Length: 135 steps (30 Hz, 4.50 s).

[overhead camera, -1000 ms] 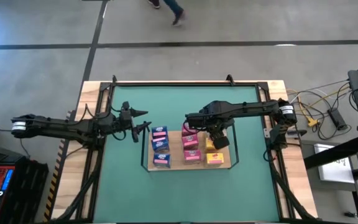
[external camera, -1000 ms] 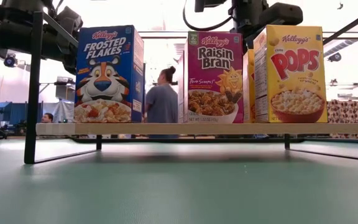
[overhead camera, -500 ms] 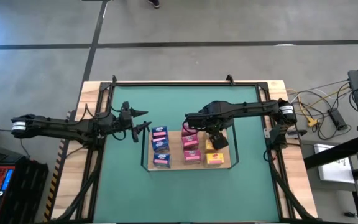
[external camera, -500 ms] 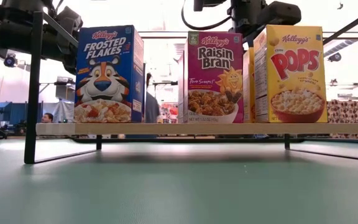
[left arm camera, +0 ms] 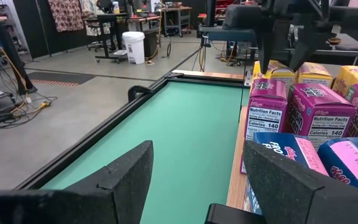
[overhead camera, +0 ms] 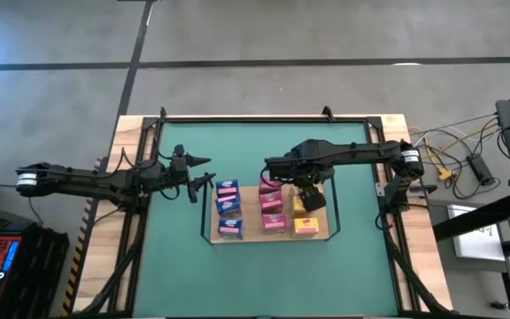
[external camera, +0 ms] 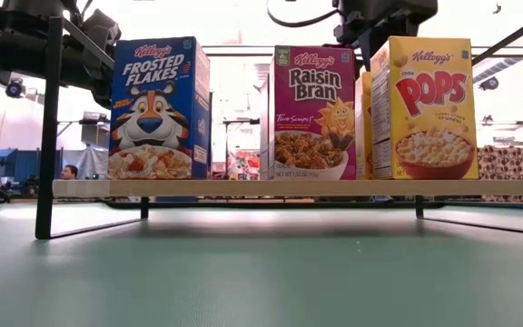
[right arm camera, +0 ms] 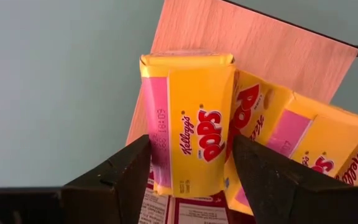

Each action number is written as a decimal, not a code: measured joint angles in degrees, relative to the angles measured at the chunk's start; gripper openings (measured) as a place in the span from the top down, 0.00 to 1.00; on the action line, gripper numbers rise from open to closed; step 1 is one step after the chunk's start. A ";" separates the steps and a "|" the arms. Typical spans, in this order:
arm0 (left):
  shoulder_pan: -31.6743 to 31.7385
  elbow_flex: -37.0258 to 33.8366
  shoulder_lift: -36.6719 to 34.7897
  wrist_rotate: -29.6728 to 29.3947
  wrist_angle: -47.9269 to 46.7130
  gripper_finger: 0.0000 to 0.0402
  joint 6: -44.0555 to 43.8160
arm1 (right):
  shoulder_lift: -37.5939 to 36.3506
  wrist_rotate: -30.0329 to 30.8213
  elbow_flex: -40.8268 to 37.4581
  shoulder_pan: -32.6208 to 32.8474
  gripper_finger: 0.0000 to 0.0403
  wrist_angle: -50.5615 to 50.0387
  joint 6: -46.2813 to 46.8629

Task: Stack cereal on shelf
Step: Put the yellow cereal box on the shelf aligned with the other yellow cereal box, then return to Home Position

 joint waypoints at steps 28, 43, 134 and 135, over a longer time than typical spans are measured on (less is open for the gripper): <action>0.02 0.00 0.01 -0.02 -0.01 0.42 0.02 | -0.55 13.06 8.52 -0.13 0.47 -4.43 -16.49; 0.01 0.01 0.01 0.00 0.00 0.42 0.02 | -0.59 49.71 13.34 -0.17 0.47 18.34 -97.83; 0.02 0.02 0.02 0.00 0.00 0.42 0.02 | -87.43 19.79 -100.53 -29.46 0.47 105.92 -147.24; 0.01 0.01 0.01 0.00 0.00 0.42 0.01 | -87.82 19.80 -100.53 -29.46 0.47 105.64 -147.38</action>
